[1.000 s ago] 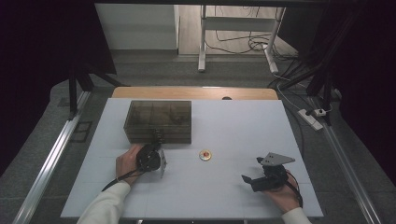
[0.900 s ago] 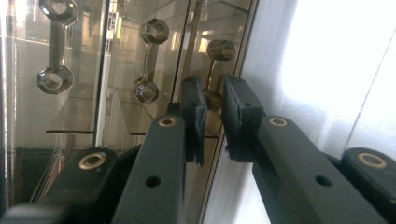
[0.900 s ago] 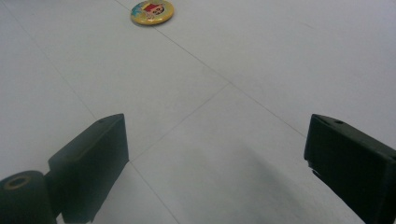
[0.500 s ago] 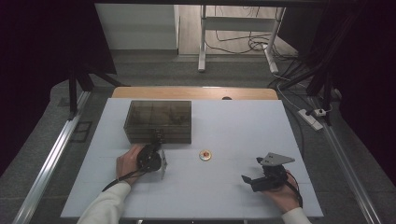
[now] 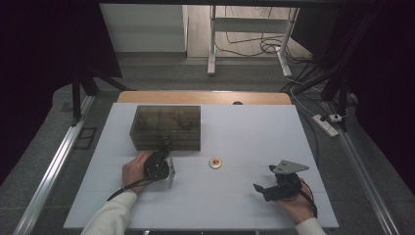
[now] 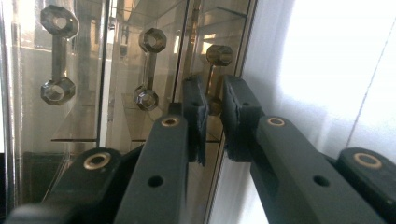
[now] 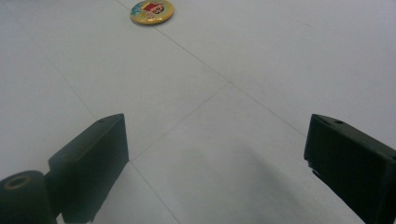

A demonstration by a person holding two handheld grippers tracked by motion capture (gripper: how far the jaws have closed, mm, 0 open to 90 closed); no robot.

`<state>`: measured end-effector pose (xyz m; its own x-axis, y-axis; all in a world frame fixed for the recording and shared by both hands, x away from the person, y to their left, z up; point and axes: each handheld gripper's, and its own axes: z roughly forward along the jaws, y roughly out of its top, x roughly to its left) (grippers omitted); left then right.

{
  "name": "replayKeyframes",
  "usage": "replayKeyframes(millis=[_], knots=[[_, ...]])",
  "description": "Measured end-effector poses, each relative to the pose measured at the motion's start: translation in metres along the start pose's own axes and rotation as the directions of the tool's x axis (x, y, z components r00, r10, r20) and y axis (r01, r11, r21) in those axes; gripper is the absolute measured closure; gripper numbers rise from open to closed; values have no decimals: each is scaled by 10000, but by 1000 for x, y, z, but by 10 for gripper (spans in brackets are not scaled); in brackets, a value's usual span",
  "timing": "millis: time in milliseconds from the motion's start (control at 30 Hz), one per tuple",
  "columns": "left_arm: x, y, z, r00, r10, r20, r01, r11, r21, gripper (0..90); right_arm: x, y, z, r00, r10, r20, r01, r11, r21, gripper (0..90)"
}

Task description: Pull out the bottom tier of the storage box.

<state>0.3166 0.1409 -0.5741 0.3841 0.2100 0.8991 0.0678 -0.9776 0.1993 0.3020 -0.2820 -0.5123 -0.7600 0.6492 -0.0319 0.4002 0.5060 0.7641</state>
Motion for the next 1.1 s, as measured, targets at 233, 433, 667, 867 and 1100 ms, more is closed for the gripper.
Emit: replayKeyframes(millis=[233, 433, 667, 867, 1100], knots=[[0, -1, 0, 10000, 22, 25, -22, 10000, -96, 801, 0, 0, 0, 10000, 5, 9, -6, 10000, 4, 66], [-1, -1, -1, 9998, 144, -125, -145, 9999, -88, 806, 0, 0, 0, 10000, -7, -16, 7, 10000, 53, 66], [-2, -3, -2, 9997, 51, -239, -57, 9997, -227, 808, 0, 0, 1, 10000, 9, -17, -9, 10000, 66, 66], [-3, -3, -3, 9996, 115, -276, -122, 9996, -270, 807, 0, 0, 1, 10000, 32, -12, -32, 10000, 48, 66], [-5, -3, -1, 9995, 63, -317, -71, 9997, -250, 804, 0, 0, 1, 10000, 26, -8, -26, 10000, 49, 66]])
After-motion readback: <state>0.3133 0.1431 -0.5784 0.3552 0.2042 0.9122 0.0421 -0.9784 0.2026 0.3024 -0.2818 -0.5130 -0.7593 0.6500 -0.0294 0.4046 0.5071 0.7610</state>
